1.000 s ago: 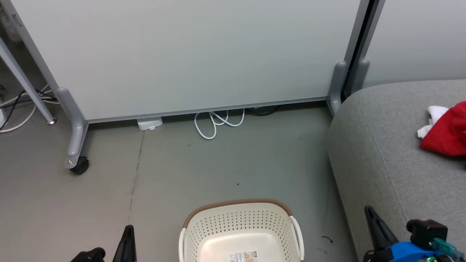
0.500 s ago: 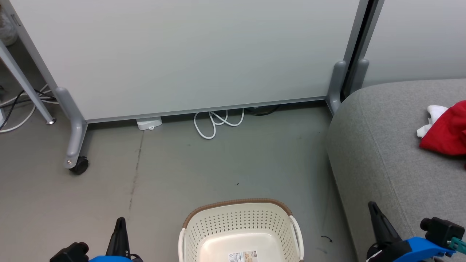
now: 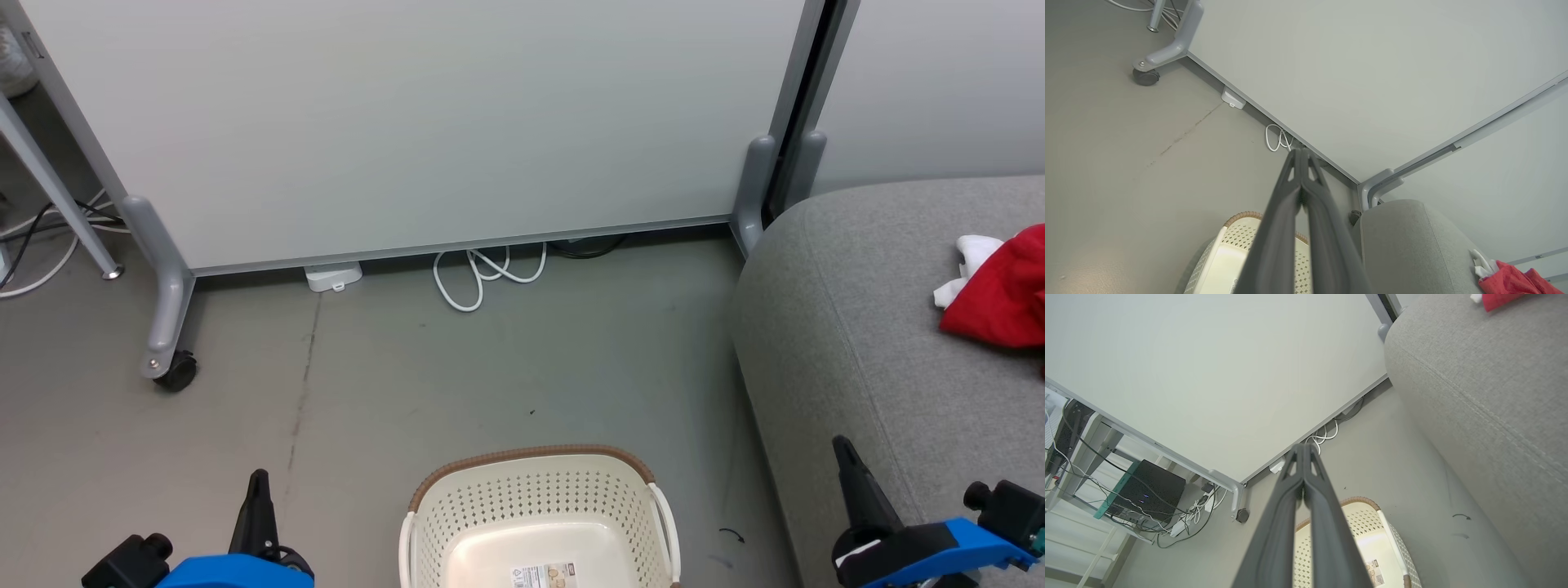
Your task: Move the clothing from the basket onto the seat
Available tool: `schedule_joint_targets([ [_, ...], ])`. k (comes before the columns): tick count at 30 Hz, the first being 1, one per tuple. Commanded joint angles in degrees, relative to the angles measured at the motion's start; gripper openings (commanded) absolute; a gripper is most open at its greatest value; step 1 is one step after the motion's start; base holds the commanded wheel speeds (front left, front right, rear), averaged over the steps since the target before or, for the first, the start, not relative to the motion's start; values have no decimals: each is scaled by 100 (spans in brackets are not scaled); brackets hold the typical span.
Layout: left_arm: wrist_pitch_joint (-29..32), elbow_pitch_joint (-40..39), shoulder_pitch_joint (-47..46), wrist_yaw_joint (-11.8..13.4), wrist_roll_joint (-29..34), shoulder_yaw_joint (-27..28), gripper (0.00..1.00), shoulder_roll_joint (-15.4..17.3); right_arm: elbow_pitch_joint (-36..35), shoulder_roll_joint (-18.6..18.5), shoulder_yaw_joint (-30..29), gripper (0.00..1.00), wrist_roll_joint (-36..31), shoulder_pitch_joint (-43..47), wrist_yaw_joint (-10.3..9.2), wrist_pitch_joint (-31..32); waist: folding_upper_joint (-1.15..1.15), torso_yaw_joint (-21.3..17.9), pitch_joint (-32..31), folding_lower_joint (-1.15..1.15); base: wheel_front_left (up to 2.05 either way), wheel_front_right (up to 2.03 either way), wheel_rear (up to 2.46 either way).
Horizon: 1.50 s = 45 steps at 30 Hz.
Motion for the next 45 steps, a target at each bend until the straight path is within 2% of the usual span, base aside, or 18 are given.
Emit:
schedule_joint_targets([
  [1,44,-116,-177,-36,-196,46,0,23,-72,-16,-27,0,217,-187,1,34,0,-1,1,0,0,0,0],
  [21,413,-335,-320,-67,-1542,195,0,29,-56,-21,-88,0,1656,-335,1,191,0,-16,10,0,0,0,0],
  [45,772,-550,-459,-95,-2853,340,0,33,-38,-26,-147,0,3057,-479,2,343,0,-35,22,0,0,0,0],
])
